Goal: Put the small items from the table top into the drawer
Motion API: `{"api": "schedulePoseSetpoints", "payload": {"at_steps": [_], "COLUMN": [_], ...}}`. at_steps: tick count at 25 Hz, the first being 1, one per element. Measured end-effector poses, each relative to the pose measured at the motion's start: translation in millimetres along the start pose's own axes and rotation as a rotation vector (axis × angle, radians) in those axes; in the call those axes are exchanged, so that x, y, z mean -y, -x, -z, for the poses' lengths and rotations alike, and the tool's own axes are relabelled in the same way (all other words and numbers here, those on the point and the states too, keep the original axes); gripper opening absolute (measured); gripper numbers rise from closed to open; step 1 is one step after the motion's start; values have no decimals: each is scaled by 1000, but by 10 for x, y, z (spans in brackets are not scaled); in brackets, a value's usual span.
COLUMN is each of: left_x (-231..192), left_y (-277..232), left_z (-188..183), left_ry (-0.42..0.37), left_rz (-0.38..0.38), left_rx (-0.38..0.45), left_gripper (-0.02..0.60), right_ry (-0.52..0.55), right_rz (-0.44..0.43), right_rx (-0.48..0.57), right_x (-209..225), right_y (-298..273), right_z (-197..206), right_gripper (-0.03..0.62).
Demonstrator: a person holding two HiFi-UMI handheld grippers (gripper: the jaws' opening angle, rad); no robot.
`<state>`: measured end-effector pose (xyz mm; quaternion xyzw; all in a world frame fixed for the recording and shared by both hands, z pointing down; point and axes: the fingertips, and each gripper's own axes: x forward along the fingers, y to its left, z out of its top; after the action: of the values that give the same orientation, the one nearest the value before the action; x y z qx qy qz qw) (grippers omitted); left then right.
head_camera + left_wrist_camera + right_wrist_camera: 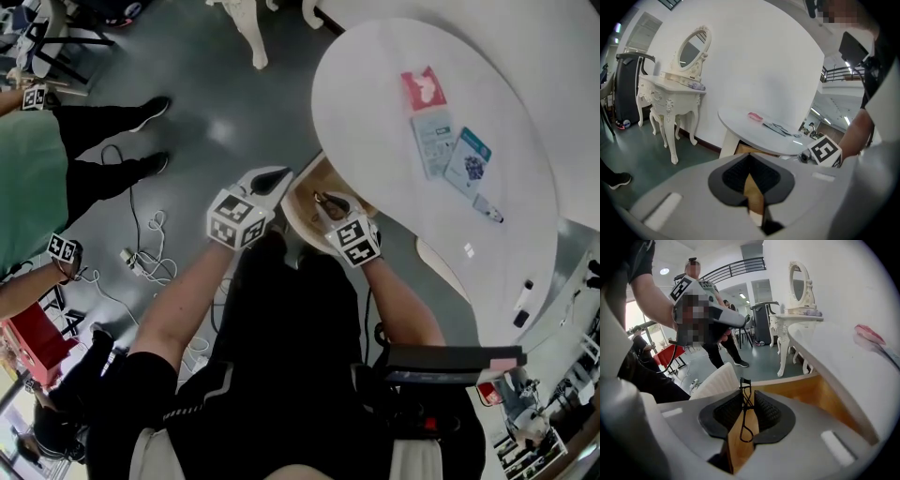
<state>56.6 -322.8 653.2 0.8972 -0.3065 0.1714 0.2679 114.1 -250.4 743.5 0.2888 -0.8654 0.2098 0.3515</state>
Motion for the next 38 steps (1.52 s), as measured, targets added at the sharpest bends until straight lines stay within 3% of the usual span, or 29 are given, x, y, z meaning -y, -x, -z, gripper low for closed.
{"api": "schedulePoseSetpoints", "payload": {"at_steps": [18, 38], "left_x": [-122, -75], "left_y": [-280, -327], "left_z": [194, 298], "left_ry": [-33, -38], "left_rz": [40, 71], "left_rx": [-54, -76], "left_gripper": [0, 0], "right_ry": [-26, -76], "right_rz": [37, 155], "right_rx": [-213, -342], "right_x": [335, 702], "right_y": [-525, -929], "right_z": [547, 834], "right_gripper": [80, 81]}}
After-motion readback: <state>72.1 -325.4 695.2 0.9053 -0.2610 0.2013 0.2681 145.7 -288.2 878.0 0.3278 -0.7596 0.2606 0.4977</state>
